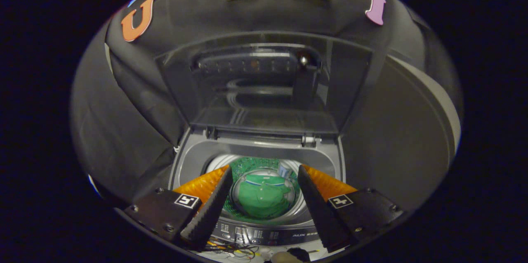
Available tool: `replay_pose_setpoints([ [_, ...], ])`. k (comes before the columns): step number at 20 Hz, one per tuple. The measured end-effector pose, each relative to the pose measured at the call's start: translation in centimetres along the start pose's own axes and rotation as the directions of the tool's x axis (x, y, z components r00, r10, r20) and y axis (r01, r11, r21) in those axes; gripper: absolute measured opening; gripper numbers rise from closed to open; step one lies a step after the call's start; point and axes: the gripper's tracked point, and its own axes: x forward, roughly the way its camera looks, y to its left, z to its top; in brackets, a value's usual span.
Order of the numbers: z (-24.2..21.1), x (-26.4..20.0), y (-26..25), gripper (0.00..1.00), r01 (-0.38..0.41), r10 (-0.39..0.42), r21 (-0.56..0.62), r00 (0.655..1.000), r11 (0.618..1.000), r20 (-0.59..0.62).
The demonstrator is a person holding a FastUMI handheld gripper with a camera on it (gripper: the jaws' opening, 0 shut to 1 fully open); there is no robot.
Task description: Put the clothes into the washing machine and then close the washing machine lid.
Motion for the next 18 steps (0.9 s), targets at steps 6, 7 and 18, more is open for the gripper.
replay_pose_setpoints([
  [6, 5.6, -3.2, 0.6, 0.99, -0.015, 0.014, 0.011, 0.996, 1.000, 0.088],
  [7, 6.7, -3.4, 0.7, 0.99, -0.015, 0.013, 0.012, 0.995, 1.000, 0.103],
  [18, 17.0, -4.4, 1.4, 0.99, 0.006, -0.013, 0.033, 0.976, 0.999, 0.216],
])
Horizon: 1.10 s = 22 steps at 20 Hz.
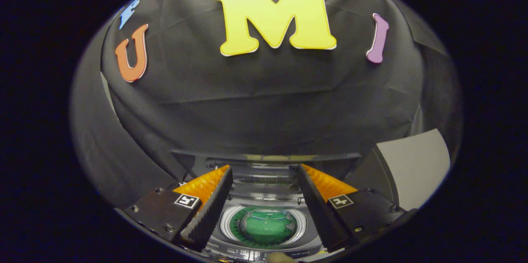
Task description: Put the clothes into the washing machine and then close the washing machine lid.
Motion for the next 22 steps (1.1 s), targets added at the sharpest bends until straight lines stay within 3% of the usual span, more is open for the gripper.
replay_pose_setpoints([
  [8, 3.0, 4.3, 0.5, 0.99, 0.056, -0.057, -0.045, 0.998, 0.997, -0.022],
  [14, 1.3, 7.3, 0.5, 0.99, 0.100, -0.102, -0.022, 0.986, 0.995, -0.130],
  [22, 1.1, 7.8, 0.6, 0.99, 0.094, -0.094, -0.006, 0.990, 0.996, -0.103],
])
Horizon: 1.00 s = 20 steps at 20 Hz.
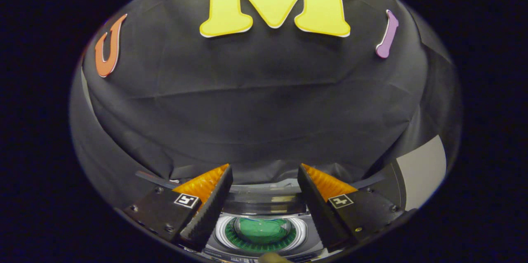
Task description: Put the clothes into the washing machine and then close the washing machine lid.
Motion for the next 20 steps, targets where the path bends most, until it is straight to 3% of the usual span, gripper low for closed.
replay_pose_setpoints([
  [14, -3.1, -3.8, -0.2, 0.99, -0.036, 0.040, -0.026, 0.984, 0.999, 0.172],
  [20, -5.8, -5.6, -0.2, 0.99, -0.066, 0.071, -0.031, 0.979, 0.997, 0.190],
])
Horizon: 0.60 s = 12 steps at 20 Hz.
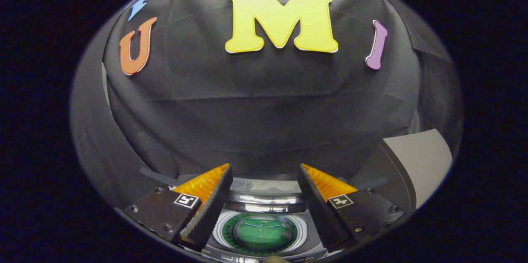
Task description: Put the clothes into the washing machine and then close the washing machine lid.
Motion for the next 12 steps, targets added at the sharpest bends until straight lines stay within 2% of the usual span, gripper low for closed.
replay_pose_setpoints([
  [8, -4.7, -3.2, 0.3, 0.99, -0.042, 0.043, 0.020, 0.997, 0.999, -0.058],
  [12, -9.7, -4.5, 0.1, 0.99, -0.049, 0.041, -0.047, 0.988, 0.998, -0.148],
])
